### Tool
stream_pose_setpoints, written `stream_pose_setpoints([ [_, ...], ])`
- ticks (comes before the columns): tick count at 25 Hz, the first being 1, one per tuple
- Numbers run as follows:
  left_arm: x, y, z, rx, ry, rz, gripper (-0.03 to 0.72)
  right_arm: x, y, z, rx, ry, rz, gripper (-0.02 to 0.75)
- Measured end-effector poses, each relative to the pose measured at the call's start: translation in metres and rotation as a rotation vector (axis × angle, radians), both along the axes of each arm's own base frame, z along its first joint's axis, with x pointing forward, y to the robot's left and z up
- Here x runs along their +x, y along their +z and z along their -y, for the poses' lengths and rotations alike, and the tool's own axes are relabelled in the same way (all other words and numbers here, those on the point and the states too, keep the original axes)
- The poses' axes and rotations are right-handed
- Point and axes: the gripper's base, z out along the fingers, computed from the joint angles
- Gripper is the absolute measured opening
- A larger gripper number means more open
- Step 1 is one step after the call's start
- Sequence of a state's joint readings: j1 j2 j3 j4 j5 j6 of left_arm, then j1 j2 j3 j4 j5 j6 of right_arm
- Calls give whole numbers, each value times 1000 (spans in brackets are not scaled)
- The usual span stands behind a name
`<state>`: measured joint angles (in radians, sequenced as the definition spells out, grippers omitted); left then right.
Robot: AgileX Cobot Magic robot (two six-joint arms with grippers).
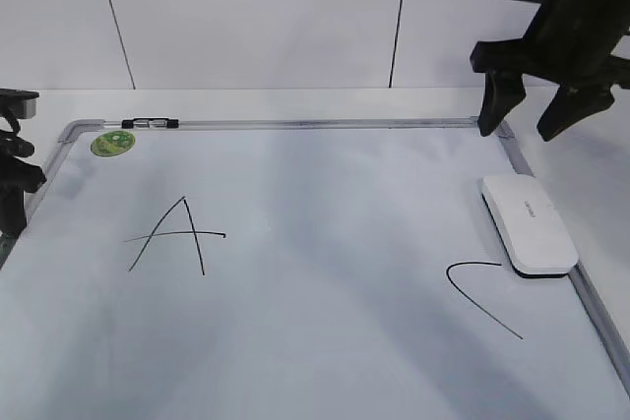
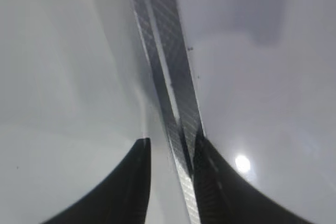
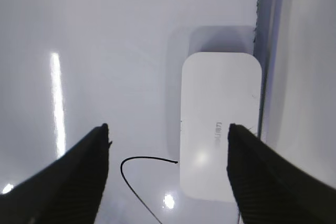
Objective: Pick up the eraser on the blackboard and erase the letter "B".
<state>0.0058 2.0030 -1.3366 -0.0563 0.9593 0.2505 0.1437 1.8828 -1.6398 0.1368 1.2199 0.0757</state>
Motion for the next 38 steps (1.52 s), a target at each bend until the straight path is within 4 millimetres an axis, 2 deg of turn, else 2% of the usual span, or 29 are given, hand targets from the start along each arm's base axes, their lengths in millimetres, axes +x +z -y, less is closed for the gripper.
stream_pose_setpoints([
  [1, 0, 0, 0, 0, 0, 0, 202, -2, 6, 0, 4, 0, 16, 560],
  [2, 6, 5, 0, -3, 7, -4, 238, -5, 12, 1, 6, 0, 31, 560],
  [7, 18, 34, 2, -22, 41, -21, 246, -16, 35, 2, 14, 1, 85, 560],
  [9, 20, 42, 2, -23, 52, -28, 245, -20, 43, 3, 17, 1, 105, 560],
  [11, 20, 42, 2, -23, 52, -28, 245, -25, 53, 3, 20, 1, 129, 560],
  [12, 24, 52, 2, -29, 84, -13, 243, -29, 58, 4, 22, 1, 142, 560],
  [13, 24, 53, 2, -29, 98, -10, 243, -32, 64, 4, 25, 1, 159, 560],
  [15, 23, 58, 3, -38, 120, -6, 243, -42, 74, 6, 30, 1, 179, 559],
  [20, 12, 90, 4, -51, 151, 61, 243, -78, 89, 11, 39, 2, 207, 559],
  [21, 5, 103, 4, -55, 155, 90, 243, -87, 92, 12, 40, 2, 213, 559],
  [23, -6, 112, 4, -58, 155, 102, 243, -105, 97, 14, 41, 3, 224, 559],
  [24, -19, 121, 4, -59, 156, 116, 243, -113, 97, 16, 41, 3, 224, 559],
  [26, -35, 126, 4, -59, 158, 115, 243, -132, 100, 18, 48, 3, 236, 559],
  [27, -50, 133, 4, -60, 158, 124, 243, -140, 101, 19, 49, 3, 243, 559],
  [28, -51, 135, 4, -60, 157, 131, 243, -149, 102, 20, 52, 3, 251, 559],
  [29, -71, 141, 4, -59, 157, 137, 243, -158, 104, 21, 55, 3, 260, 559],
  [31, -71, 141, 4, -59, 157, 137, 243, -174, 106, 23, 61, 4, 282, 557],
  [32, -104, 156, 4, -59, 154, 180, 243, -183, 108, 25, 63, 4, 296, 555],
  [33, -106, 157, 4, -59, 154, 181, 243, -191, 111, 26, 66, 4, 314, 553],
  [38, -167, 189, 4, -67, 149, 320, 243, -234, 117, 32, 73, 15, 395, 539],
])
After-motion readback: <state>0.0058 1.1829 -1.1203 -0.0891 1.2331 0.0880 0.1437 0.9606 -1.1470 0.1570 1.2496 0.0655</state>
